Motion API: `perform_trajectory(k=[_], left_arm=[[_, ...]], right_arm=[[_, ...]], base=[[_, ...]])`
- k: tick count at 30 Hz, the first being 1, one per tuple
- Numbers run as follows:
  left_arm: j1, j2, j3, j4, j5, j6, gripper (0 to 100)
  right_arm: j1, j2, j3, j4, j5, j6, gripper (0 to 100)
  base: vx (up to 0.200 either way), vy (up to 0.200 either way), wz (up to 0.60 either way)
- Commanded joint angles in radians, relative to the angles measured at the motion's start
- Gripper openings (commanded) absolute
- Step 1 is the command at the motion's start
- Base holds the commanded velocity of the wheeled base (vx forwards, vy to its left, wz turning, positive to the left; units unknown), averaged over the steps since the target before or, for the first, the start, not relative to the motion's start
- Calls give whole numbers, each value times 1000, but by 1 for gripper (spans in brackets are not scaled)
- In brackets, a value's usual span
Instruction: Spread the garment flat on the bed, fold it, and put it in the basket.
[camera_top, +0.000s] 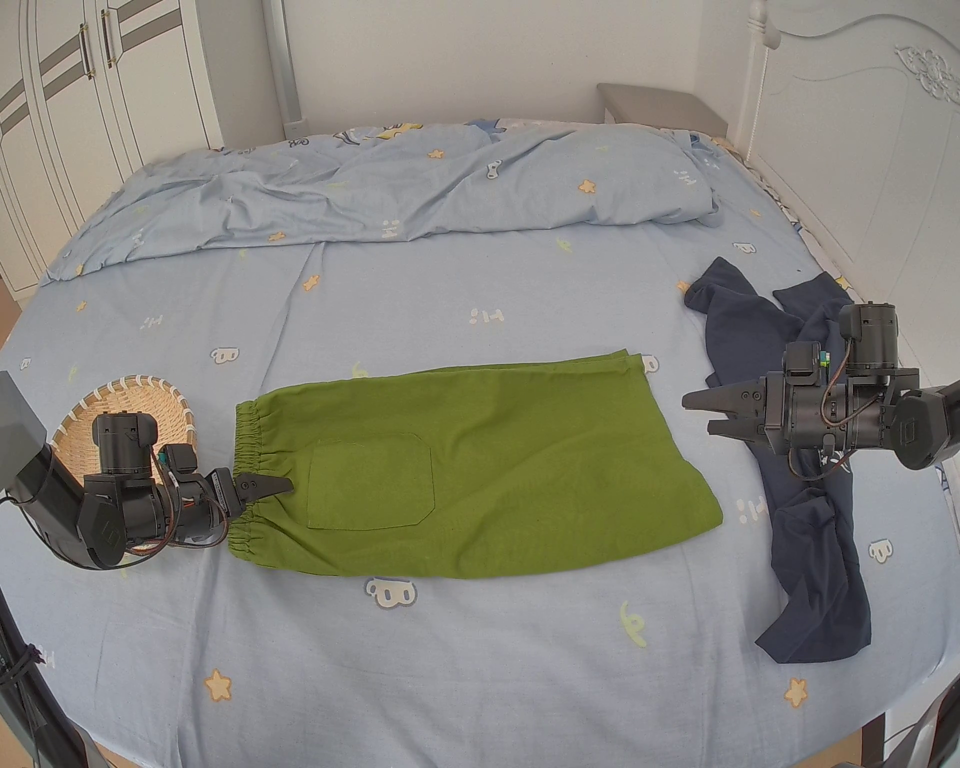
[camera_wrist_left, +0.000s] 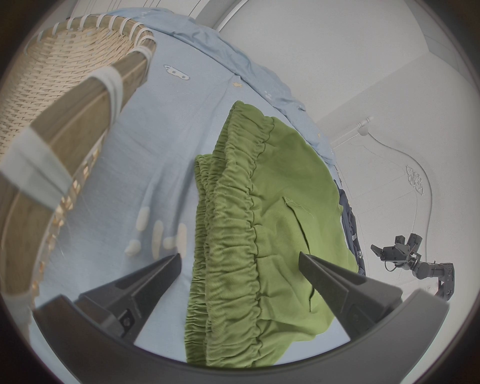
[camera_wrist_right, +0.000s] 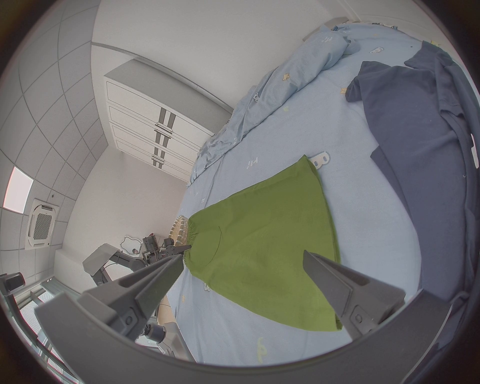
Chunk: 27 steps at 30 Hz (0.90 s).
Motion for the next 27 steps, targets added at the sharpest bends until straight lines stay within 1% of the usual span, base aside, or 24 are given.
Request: perform_trajectory(k=[1,9,14,15,19,23,25,27], left_arm=[[-27,24,-17,2,-6,-3,100],[-40,66,-42,-12,-8,-15,100],[-40,67,-54,-45,-8,-67,100],[-40,67,-59,-53,-11,-84,0],[-40,63,-57,-59,-45,-93,0],[-38,56,-48,-58,-62,-95,0],[-36,49,-45,-53,-63,-95,0],[-35,27,-44,-44,-63,-95,0]], right_arm=[[5,4,1,-1,0,0,100],[3,5,-2,-1,-2,0,100],[2,5,-3,-1,-2,2,100],[0,5,-5,-2,-2,2,100],[-3,5,-11,-1,-11,2,100],[-6,8,-25,15,-40,0,100],[-14,20,-40,36,-41,0,100],[-32,47,-86,93,-43,-4,100]], base=[[0,0,0],[0,0,0],[0,0,0],[0,0,0],[0,0,0],[0,0,0],[0,0,0],[0,0,0]])
